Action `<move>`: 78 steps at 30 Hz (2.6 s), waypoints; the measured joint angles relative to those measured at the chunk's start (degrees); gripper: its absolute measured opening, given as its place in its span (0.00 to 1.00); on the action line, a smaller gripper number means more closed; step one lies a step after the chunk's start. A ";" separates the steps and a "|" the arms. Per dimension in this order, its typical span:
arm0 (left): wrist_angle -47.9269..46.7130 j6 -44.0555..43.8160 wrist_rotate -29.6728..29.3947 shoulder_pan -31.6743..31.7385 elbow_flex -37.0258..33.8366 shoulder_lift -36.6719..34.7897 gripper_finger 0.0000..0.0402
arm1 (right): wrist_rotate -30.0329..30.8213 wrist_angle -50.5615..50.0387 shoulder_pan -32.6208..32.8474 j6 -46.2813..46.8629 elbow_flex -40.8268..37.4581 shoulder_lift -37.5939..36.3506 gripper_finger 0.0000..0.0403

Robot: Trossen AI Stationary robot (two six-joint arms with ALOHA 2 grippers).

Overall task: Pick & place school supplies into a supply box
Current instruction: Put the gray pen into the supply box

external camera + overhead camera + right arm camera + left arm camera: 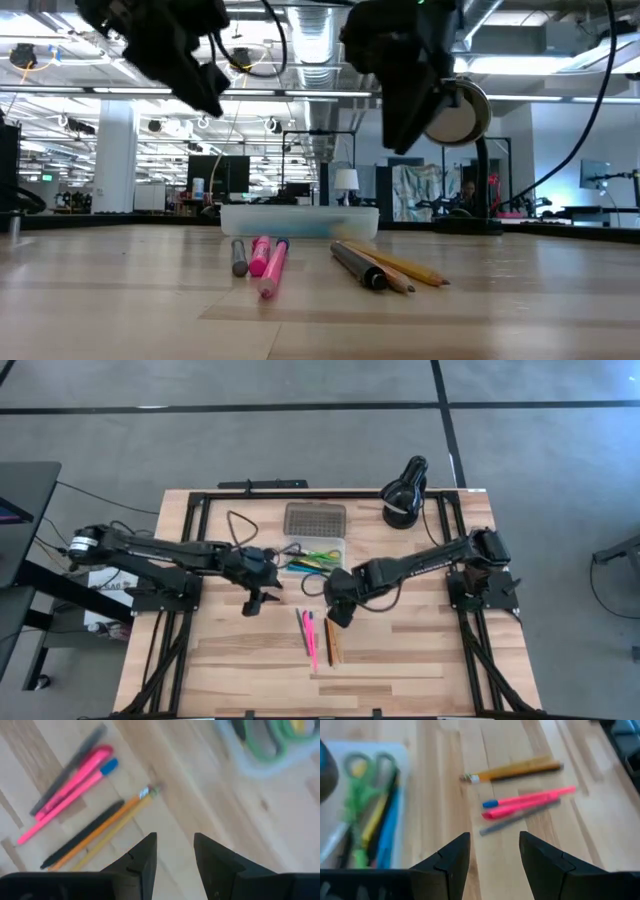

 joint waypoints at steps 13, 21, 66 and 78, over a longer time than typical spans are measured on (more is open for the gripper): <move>12.36 12.39 5.85 -3.93 -0.18 19.01 0.41 | 1.86 -2.52 9.32 20.90 -0.02 0.26 0.30; 16.69 14.36 3.37 -6.11 -0.16 25.57 0.41 | 2.92 -4.79 13.64 31.04 -0.02 0.26 0.30; -0.26 16.35 1.64 -6.50 0.34 26.28 0.21 | 4.10 -7.49 17.47 36.11 -0.03 0.28 0.30; -3.76 14.70 2.17 -6.50 0.21 21.01 0.14 | 5.37 -7.51 17.38 35.07 -0.03 0.28 0.30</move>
